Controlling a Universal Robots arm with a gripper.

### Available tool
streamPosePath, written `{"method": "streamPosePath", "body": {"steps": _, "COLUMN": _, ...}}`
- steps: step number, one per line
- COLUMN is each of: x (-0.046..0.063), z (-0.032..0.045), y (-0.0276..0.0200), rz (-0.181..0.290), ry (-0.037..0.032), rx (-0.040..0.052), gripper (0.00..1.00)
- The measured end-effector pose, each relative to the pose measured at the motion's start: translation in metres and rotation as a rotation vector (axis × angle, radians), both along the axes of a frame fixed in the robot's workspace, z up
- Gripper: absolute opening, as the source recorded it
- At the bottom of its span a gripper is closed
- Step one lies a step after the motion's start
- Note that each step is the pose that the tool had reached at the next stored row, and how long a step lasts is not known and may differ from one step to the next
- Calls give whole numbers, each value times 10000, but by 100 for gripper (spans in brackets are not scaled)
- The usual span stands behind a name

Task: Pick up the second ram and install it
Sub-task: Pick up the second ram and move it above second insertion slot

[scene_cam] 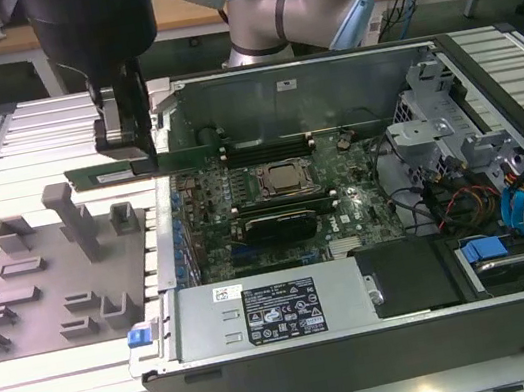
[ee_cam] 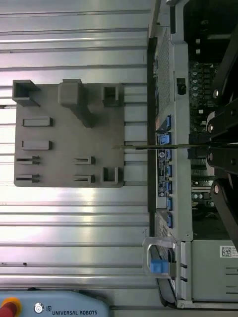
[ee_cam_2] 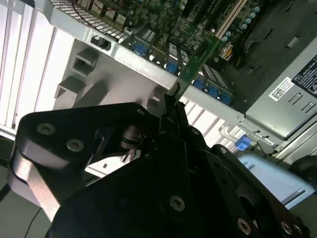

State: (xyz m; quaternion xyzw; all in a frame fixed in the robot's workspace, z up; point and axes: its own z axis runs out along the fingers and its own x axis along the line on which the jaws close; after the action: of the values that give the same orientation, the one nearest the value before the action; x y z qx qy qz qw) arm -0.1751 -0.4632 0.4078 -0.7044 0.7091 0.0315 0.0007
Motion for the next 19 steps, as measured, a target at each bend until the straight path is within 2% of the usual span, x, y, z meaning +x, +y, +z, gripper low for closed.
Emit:
{"method": "streamPosePath", "body": {"steps": 4, "x": 141, "z": 0, "y": 2, "rz": 0, "ry": 0, "rx": 0, "gripper": 11}}
{"method": "streamPosePath", "body": {"steps": 8, "x": 236, "z": 0, "y": 3, "rz": 1, "ry": 1, "rx": -1, "gripper": 11}}
{"method": "streamPosePath", "body": {"steps": 13, "x": 465, "z": 0, "y": 13, "rz": 0, "ry": 1, "rx": -1, "gripper": 11}}
{"method": "streamPosePath", "body": {"steps": 15, "x": 507, "z": 0, "y": 14, "rz": 0, "ry": 1, "rx": -1, "gripper": 11}}
{"method": "streamPosePath", "body": {"steps": 18, "x": 711, "z": 0, "y": 24, "rz": -1, "ry": 1, "rx": 0, "gripper": 11}}
{"method": "streamPosePath", "body": {"steps": 19, "x": 760, "z": -1, "y": 24, "rz": -4, "ry": 1, "rx": 51, "gripper": 11}}
